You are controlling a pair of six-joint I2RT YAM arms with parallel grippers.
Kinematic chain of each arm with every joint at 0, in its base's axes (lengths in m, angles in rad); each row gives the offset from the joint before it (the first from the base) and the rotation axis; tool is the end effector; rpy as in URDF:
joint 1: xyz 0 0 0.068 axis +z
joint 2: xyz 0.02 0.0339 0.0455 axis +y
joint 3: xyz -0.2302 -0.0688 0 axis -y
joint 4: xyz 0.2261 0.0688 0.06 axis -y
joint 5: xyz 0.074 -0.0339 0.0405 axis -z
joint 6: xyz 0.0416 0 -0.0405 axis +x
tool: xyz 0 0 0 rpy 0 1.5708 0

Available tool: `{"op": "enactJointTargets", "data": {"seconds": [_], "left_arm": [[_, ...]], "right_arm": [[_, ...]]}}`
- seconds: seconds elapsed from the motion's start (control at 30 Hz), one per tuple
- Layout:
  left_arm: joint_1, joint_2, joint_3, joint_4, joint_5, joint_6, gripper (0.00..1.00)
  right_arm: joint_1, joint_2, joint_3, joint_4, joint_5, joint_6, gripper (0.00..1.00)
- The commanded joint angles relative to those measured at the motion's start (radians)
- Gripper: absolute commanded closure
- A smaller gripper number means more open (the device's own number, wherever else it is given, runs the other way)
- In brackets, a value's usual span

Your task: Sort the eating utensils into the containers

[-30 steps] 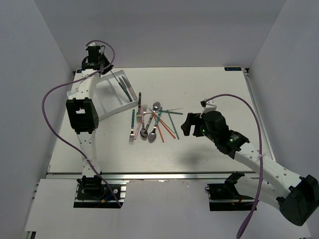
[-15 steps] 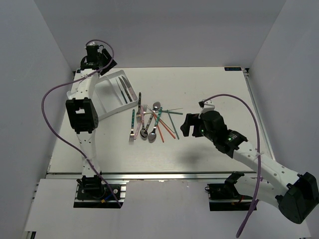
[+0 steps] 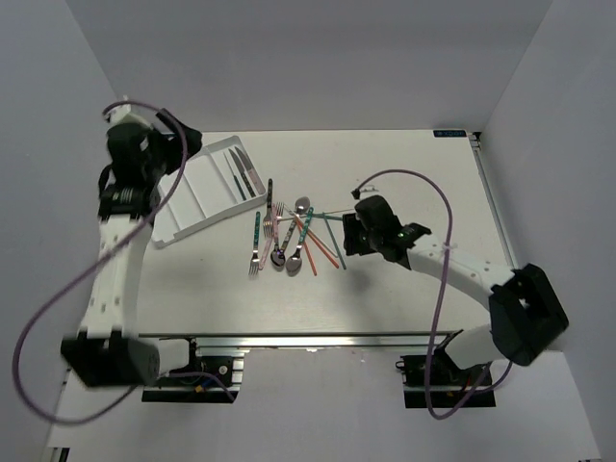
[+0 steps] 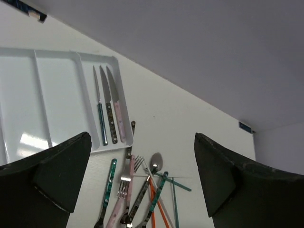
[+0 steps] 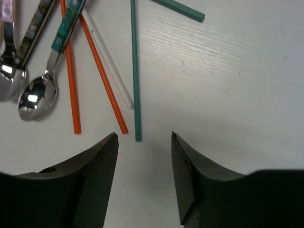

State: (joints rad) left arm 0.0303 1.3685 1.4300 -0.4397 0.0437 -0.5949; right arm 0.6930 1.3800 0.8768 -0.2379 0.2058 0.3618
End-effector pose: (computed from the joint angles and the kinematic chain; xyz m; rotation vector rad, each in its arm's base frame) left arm 0.3030 0.0074 0.3701 -0.5784 1.8847 -0.4141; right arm 0.2270 0.1774 0.2056 -0.2771 2.2954 0.3058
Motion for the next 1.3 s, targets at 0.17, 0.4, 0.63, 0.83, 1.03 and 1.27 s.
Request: {"op": "enactJointTargets", "data": {"seconds": [0.17,0.4,0.63,0.83,1.03,1.27], "left_arm": [[-0.003,-0.544,-0.505,0.049,-0.137,0.132,0.02],[-0.003,-0.649,-0.703,0.039,-0.122,0.158,0.02],[-0.012,-0.62,-0.711,0.059,-0.045,0.161,0.02],[-0.015,-0.628,-0.715,0.065,-0.009,0.161,0.02],[-0.017,-0.573,-0.766,0.223,0.334,0.071,0.02],[-0.292,-0.528,-0.862,0.55,0.354,-0.161,0.02]], "right_arm": [[-0.003,0.315,0.246,0.012,-0.028,-0.113,0.6],[-0.003,0.478,0.35,-0.001,-0.088,-0.135,0.62],[-0.003,0.525,0.352,0.012,-0.052,-0.135,0.72],[-0.003,0.541,0.341,0.009,-0.071,-0.121,0.96],[0.02,0.38,0.28,0.02,-0.062,-0.074,1.0],[0.088,0.096,0.14,0.218,-0.396,0.051,1.0]]}}
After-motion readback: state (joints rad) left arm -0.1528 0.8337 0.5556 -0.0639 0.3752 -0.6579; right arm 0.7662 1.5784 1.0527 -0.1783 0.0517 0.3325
